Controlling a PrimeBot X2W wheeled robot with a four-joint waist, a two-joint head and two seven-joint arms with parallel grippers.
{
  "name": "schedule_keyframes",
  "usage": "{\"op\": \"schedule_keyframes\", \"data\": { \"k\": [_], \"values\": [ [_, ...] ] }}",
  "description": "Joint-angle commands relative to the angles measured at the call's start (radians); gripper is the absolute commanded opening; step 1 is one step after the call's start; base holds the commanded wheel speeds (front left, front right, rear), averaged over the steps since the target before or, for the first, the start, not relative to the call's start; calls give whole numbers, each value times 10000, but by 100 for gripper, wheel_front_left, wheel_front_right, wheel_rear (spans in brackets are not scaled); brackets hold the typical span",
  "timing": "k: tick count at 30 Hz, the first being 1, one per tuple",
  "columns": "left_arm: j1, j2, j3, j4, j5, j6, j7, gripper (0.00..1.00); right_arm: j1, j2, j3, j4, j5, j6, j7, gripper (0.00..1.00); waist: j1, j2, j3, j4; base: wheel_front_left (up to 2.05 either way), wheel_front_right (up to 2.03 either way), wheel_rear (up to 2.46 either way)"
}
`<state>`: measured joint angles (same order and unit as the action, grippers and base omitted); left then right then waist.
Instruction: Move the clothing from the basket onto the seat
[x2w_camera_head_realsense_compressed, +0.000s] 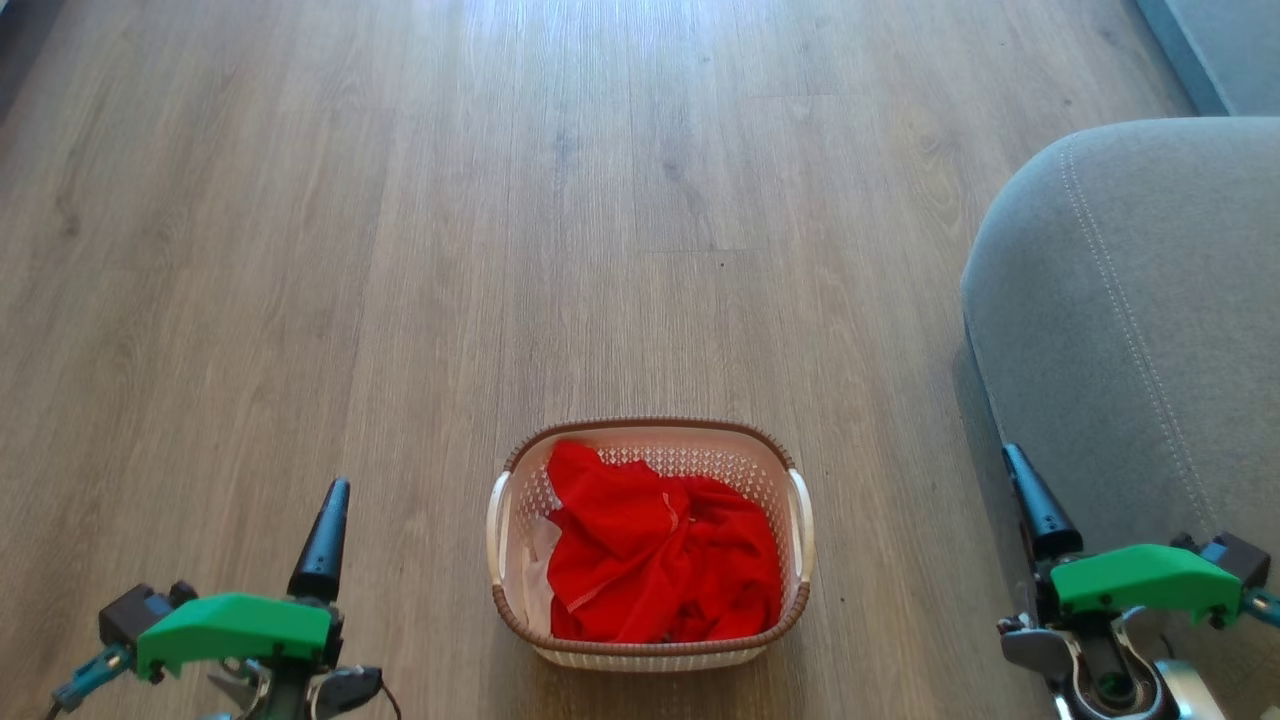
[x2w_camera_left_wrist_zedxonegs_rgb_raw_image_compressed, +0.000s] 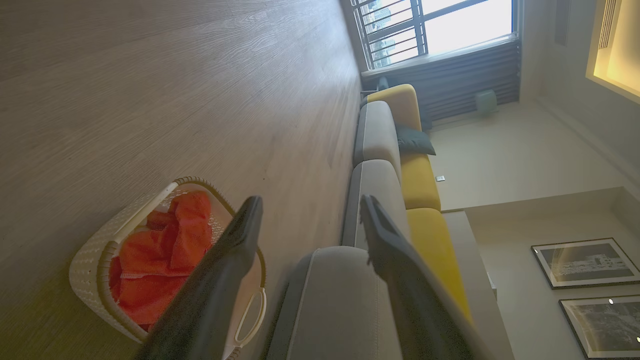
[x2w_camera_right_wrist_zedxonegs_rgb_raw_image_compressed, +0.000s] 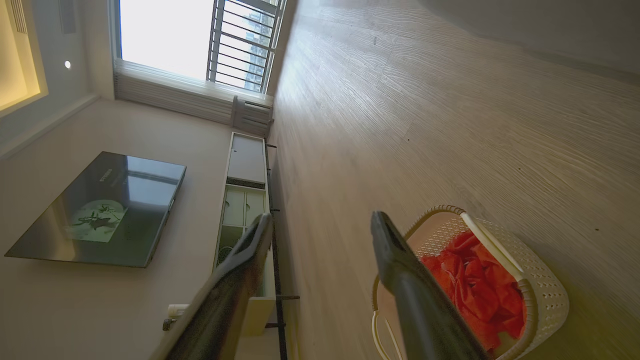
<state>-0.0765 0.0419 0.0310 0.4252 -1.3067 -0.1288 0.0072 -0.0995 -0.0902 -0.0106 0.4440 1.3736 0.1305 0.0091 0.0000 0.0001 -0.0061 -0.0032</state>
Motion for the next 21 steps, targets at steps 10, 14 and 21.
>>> {"op": "schedule_keyframes", "data": {
  "k": [10, 14, 21],
  "values": [
    [-902, 280, -201, -188, 1553, -8, -384, 100, -1063, -387, 580, 31, -1547, 2, -385, 100, 0, -1, -8, 7, 0, 0, 0],
    [-1035, 336, -292, -168, 2102, -9, -501, 100, -1227, -439, 671, 119, -2088, 2, -503, 100, 0, -1, -8, -8, 0, 0, 0],
    [-1232, 359, -318, -98, 2905, -10, -676, 100, -1487, -504, 781, 304, -2901, 2, -680, 100, 0, -1, -1, -22, 0, 0, 0]
  ]
}}
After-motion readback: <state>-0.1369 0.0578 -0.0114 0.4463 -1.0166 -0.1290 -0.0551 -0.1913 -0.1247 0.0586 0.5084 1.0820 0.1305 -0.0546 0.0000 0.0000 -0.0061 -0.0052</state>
